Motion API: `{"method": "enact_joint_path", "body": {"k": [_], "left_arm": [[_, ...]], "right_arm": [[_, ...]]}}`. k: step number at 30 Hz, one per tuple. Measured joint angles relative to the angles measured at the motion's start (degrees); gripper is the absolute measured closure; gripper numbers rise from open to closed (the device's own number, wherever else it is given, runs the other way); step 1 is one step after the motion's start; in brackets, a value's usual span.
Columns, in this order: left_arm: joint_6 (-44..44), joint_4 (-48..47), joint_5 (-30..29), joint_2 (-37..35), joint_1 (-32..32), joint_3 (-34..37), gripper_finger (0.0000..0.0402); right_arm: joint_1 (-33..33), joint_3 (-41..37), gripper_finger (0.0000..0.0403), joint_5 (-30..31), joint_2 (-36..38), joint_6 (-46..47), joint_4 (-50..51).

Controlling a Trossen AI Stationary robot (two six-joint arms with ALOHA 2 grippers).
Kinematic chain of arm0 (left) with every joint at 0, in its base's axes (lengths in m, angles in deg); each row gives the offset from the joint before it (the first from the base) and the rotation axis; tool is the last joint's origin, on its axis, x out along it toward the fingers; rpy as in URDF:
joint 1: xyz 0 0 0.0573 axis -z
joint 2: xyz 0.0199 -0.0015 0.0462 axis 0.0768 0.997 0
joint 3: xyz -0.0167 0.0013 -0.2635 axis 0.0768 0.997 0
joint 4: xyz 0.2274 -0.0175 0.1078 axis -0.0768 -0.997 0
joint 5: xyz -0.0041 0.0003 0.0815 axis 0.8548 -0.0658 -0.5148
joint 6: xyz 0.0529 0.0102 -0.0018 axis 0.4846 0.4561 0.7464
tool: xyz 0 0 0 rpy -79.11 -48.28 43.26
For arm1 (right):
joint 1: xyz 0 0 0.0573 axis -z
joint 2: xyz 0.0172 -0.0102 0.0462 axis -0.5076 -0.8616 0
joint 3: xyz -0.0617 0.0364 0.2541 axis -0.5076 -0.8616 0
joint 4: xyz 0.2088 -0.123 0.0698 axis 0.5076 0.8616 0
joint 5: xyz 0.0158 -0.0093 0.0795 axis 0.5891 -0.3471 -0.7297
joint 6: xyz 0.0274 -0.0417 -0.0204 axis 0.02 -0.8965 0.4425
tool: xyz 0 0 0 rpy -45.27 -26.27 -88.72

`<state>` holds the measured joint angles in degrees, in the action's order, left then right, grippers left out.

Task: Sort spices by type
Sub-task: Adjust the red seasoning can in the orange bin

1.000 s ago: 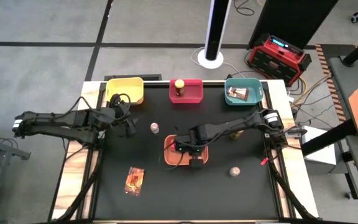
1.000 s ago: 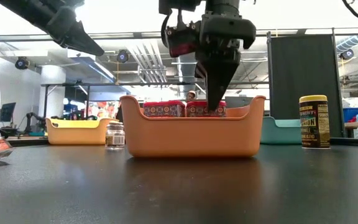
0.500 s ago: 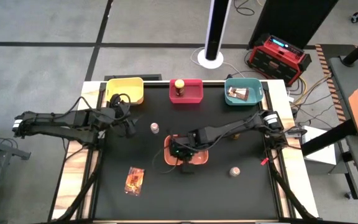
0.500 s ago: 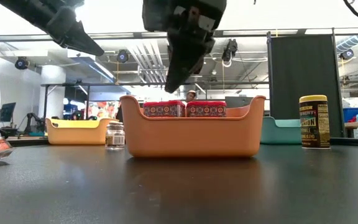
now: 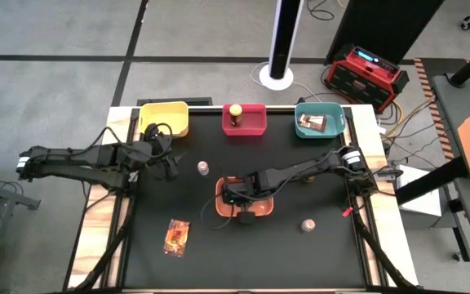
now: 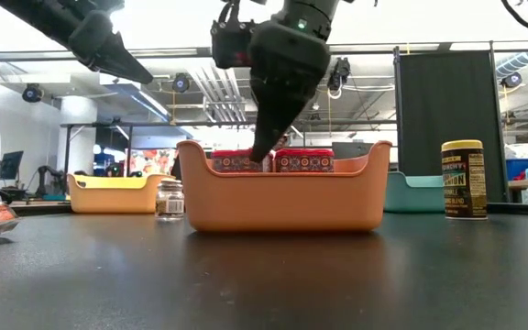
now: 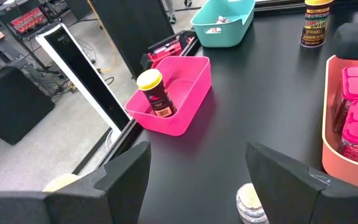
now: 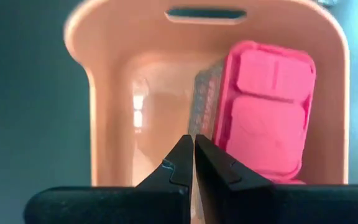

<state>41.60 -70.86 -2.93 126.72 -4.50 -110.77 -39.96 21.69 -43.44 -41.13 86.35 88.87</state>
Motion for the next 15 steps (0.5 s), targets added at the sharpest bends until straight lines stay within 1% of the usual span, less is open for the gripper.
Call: {"method": "enact_joint_path", "body": {"k": [15], "left_arm": [[0.0,-0.1,0.0,0.3,0.0,0.0,0.0154]], "right_arm": [[0.1,-0.1,0.0394,1.4,0.0,0.0,1.2]]}}
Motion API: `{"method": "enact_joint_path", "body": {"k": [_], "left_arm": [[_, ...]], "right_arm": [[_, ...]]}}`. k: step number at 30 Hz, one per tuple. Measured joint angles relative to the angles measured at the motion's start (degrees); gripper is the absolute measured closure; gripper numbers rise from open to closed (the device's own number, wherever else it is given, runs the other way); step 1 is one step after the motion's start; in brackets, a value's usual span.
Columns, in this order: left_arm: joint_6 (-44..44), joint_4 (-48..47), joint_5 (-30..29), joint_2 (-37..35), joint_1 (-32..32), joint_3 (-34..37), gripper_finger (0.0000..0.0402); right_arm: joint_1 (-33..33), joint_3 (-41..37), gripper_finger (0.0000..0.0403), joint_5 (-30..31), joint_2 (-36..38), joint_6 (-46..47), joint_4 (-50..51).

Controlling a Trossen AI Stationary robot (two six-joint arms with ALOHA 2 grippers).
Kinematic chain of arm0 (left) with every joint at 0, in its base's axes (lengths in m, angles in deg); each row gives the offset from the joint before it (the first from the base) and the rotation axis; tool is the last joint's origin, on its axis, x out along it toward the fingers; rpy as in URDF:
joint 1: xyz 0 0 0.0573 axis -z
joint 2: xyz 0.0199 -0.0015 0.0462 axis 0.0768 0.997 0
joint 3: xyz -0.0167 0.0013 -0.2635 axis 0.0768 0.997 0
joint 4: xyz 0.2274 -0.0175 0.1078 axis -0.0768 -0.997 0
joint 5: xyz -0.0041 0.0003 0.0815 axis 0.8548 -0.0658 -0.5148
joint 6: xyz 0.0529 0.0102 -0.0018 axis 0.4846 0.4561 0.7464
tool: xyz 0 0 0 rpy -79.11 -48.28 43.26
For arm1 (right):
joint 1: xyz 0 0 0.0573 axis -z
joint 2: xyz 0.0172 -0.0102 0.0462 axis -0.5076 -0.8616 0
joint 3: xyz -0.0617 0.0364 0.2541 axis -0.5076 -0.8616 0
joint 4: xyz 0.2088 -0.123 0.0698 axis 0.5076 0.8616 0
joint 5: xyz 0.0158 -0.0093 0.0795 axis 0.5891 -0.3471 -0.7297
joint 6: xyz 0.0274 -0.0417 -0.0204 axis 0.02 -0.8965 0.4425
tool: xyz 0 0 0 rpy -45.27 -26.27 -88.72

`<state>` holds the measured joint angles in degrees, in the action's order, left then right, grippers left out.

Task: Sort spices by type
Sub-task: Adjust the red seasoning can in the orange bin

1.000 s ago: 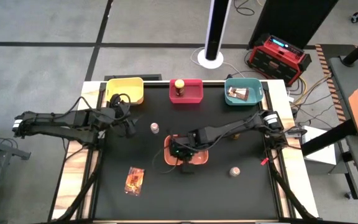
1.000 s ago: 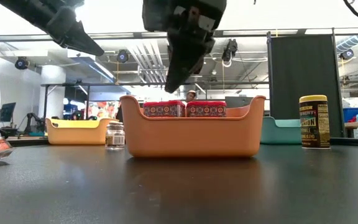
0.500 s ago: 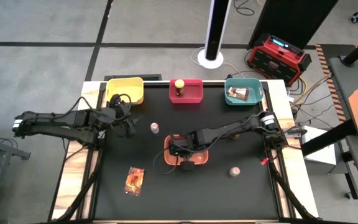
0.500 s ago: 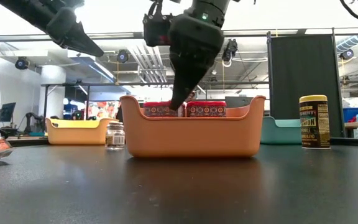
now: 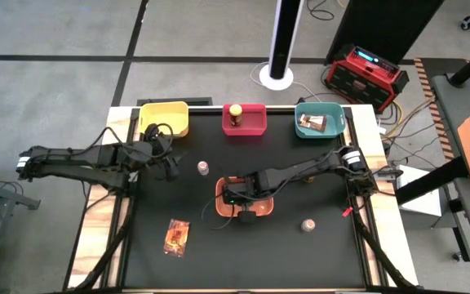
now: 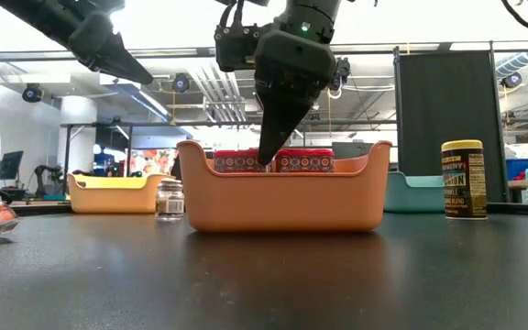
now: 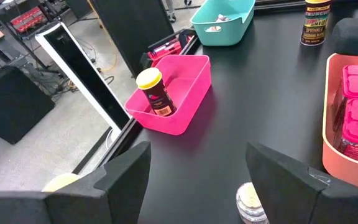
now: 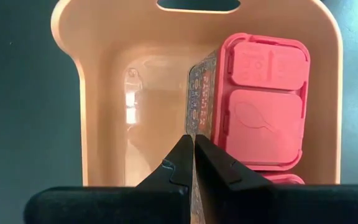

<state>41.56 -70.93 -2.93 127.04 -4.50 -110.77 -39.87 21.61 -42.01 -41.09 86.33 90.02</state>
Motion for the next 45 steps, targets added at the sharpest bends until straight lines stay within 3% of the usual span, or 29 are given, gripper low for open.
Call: {"method": "enact_joint_path", "body": {"k": [8,20,26,34,40,45], "left_arm": [[-0.3,0.0,0.0,0.3,0.0,0.0,0.0154],[-6.9,1.2,0.4,0.7,0.0,0.0,0.0154],[-12.3,2.2,3.9,1.3,0.1,0.0,0.0154],[-13.8,12.5,17.1,7.1,3.0,0.0,0.016],[-13.6,24.5,16.5,15.2,5.9,0.0,0.0209],[-13.2,26.8,17.0,19.5,8.0,0.0,0.0306]], "right_arm": [[0.0,0.0,0.0394,-0.4,1.4,1.4,2.7],[-1.9,-1.9,0.0394,-2.1,14.6,13.6,25.3],[-4.7,-10.3,0.0394,-2.0,24.6,17.5,19.9],[-9.4,-22.9,0.0394,3.2,34.7,24.2,13.6],[-13.4,-28.9,0.0394,6.7,38.2,28.1,9.4],[-16.2,-30.9,0.0394,9.1,38.7,28.6,8.3]]}}
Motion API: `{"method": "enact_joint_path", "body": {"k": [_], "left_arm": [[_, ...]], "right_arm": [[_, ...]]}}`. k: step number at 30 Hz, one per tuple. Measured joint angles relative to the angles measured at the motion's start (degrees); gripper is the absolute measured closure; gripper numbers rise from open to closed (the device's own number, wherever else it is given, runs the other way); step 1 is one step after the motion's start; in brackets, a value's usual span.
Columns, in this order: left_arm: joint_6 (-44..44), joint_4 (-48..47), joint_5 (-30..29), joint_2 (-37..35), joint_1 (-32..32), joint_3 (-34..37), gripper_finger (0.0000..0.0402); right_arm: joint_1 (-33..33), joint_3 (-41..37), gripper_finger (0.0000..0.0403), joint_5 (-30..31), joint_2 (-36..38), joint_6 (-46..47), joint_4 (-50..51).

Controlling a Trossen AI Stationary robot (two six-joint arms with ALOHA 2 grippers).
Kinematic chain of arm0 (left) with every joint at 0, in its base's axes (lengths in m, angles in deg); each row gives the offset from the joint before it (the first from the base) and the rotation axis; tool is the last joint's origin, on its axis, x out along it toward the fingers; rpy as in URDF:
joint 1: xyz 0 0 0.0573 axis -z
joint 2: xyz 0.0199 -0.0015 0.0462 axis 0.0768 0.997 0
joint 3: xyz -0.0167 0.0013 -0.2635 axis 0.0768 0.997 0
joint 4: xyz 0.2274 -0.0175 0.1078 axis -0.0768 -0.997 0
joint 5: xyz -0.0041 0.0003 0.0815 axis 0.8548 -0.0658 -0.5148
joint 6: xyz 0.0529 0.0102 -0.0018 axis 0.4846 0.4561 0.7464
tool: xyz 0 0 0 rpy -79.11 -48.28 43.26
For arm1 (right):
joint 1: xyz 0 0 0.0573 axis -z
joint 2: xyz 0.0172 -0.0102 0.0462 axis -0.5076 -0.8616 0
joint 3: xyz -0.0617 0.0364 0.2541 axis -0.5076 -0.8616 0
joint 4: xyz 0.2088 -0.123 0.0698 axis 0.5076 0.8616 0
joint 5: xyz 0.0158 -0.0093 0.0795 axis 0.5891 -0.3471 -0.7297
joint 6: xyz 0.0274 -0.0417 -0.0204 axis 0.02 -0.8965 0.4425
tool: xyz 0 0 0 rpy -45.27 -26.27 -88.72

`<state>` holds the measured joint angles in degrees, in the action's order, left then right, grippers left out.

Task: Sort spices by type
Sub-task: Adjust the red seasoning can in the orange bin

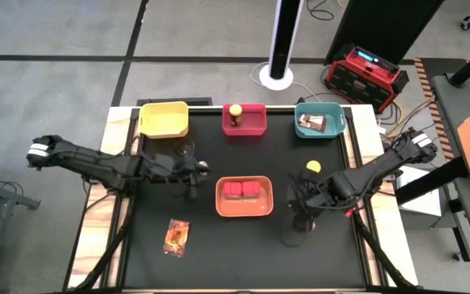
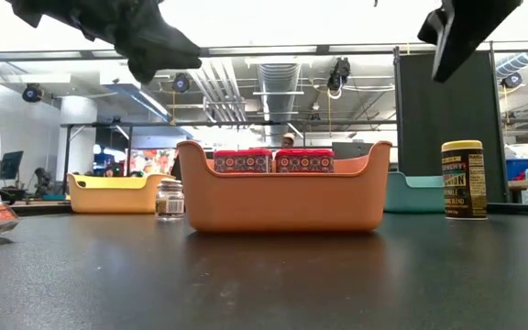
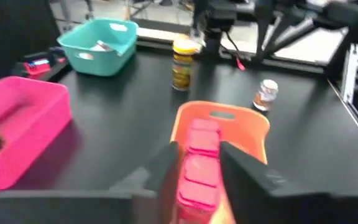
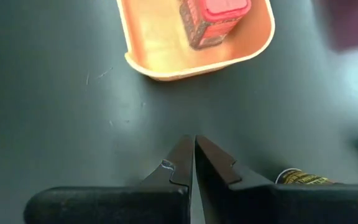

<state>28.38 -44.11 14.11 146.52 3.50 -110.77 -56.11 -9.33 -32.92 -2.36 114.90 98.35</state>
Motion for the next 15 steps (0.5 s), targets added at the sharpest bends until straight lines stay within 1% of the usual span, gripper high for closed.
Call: {"method": "enact_joint_path", "body": {"k": [2,3,4,9,11,15], "left_arm": [[0.1,0.5,1.0,1.6,1.1,0.0,0.0358],[-0.1,0.9,1.3,2.5,1.7,0.0,0.0379],[-0.4,1.4,1.3,3.5,2.4,0.0,0.0389],[-1.5,7.1,1.4,9.0,4.9,0.0,0.039],[-1.8,8.8,1.4,11.3,5.1,0.0,0.0398],[-2.9,11.4,1.1,15.0,5.0,0.0,0.0401]], "right_arm": [[-0.5,-0.3,0.0394,0.3,0.0,0.0,-0.1],[-0.7,-0.4,0.0394,0.8,0.0,0.0,-0.1],[-0.8,-0.5,0.0394,1.3,0.0,0.0,0.0],[-1.0,-0.6,0.0394,3.1,0.0,-0.5,0.0],[-1.0,-0.6,0.0394,3.7,0.0,-0.7,0.0],[-1.0,-0.6,0.0394,4.3,0.0,-0.7,0.0]]}}
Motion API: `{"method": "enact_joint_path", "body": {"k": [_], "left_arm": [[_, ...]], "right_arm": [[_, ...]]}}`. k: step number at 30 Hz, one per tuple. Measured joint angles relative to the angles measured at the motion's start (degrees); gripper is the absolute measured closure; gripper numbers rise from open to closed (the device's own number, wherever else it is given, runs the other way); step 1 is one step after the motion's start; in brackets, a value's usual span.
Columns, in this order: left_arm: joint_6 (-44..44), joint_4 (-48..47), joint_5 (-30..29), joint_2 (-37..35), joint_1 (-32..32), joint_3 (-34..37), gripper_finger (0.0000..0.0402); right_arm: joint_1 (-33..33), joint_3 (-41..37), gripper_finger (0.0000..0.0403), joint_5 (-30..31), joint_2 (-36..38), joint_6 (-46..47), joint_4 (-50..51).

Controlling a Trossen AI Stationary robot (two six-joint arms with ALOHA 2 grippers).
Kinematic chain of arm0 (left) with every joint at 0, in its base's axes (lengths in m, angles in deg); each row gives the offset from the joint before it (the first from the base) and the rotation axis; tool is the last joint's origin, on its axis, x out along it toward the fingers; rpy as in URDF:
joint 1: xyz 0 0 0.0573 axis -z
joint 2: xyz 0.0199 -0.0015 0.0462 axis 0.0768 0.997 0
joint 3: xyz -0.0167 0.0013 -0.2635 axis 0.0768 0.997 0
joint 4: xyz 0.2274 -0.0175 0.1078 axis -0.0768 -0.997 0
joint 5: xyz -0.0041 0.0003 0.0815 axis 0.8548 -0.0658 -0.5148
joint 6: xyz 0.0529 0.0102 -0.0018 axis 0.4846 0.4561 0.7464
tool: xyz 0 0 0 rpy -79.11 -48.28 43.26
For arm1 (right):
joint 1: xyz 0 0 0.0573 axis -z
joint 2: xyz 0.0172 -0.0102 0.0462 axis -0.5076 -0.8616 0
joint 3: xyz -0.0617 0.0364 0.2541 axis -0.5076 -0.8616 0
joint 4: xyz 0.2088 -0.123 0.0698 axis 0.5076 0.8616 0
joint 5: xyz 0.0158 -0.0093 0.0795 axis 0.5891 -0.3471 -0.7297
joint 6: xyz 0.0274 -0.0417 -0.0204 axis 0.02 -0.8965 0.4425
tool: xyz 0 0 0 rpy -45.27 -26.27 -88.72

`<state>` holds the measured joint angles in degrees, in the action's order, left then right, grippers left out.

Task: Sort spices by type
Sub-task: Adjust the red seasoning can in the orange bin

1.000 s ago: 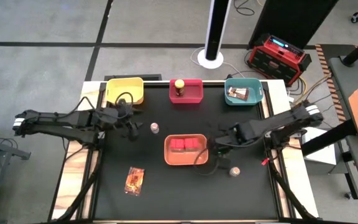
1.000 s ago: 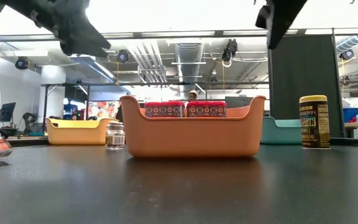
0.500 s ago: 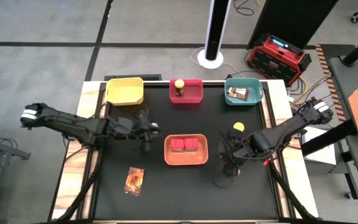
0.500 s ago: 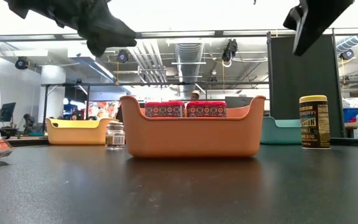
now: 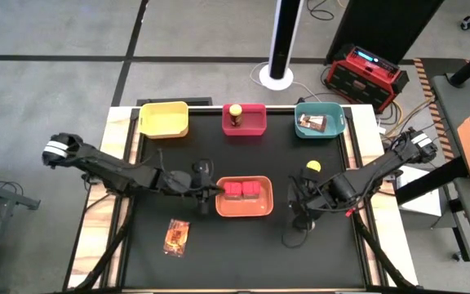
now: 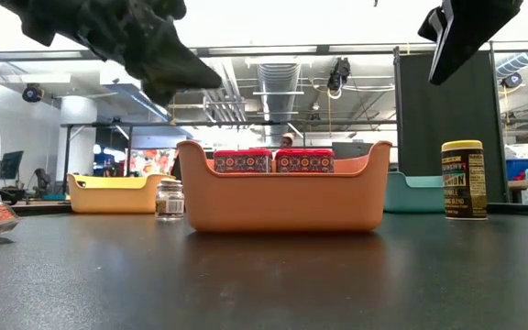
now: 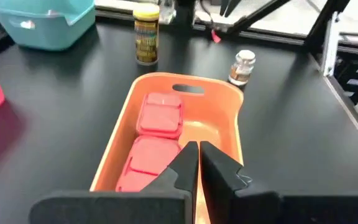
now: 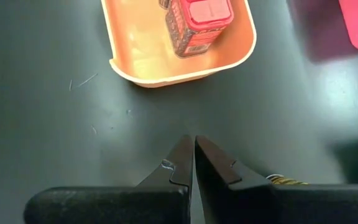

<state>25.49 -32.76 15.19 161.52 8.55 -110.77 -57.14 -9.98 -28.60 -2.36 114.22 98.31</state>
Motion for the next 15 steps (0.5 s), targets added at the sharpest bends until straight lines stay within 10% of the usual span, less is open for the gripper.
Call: {"method": "enact_joint_path", "body": {"k": [15], "left_arm": [[1.7,3.9,-4.8,13.2,-0.2,-5.5,0.0401]], "right_arm": [[0.0,-0.1,0.0394,0.1,0.0,0.0,-1.2]]}}
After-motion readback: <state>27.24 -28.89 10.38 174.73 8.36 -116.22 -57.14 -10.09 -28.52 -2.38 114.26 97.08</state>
